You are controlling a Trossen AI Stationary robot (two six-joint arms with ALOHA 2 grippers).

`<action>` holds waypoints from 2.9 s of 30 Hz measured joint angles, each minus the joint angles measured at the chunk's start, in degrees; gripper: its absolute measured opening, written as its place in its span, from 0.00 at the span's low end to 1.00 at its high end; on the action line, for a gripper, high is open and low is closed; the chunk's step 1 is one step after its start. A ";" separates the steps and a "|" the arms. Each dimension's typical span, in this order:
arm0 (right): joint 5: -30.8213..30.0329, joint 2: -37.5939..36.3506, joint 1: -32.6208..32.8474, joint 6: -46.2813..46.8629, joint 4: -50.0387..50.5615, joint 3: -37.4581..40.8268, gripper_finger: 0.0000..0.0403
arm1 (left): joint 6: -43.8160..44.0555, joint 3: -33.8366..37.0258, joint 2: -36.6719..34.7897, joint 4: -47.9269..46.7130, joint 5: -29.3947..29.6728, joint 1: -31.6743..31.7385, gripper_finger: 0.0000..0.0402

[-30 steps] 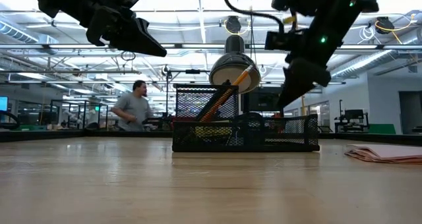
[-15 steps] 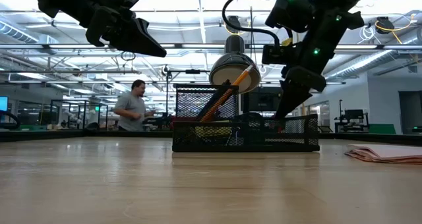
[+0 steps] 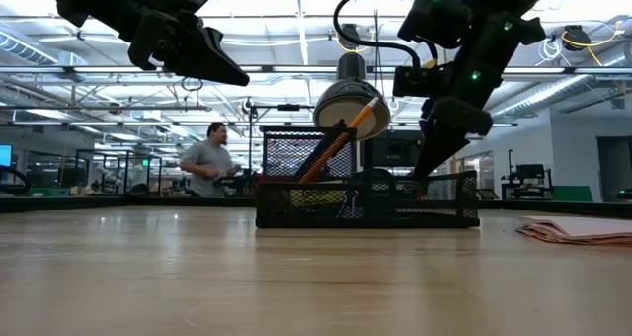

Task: Pick and place office supplies into organizer
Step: Adjust the black desk organizer, then put the pink sticky note into the black desk organizer

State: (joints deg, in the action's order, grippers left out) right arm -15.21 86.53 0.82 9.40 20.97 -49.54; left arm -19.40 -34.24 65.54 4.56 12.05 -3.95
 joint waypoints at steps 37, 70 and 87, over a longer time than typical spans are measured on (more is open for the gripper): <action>5.02 -9.58 15.45 30.93 20.06 4.13 0.00 | 1.87 0.00 0.02 0.17 -0.04 0.00 0.08; 15.72 1.32 28.25 44.38 -4.96 4.44 0.00 | 7.61 0.00 0.02 0.00 -0.63 -1.70 0.08; 7.97 0.93 29.57 43.82 -2.21 4.44 0.00 | 7.05 0.00 0.02 1.60 -4.15 -4.11 0.08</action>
State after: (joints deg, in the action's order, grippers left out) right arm -7.24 87.46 30.39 53.21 18.76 -45.10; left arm -12.35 -34.24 65.56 6.15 7.90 -8.05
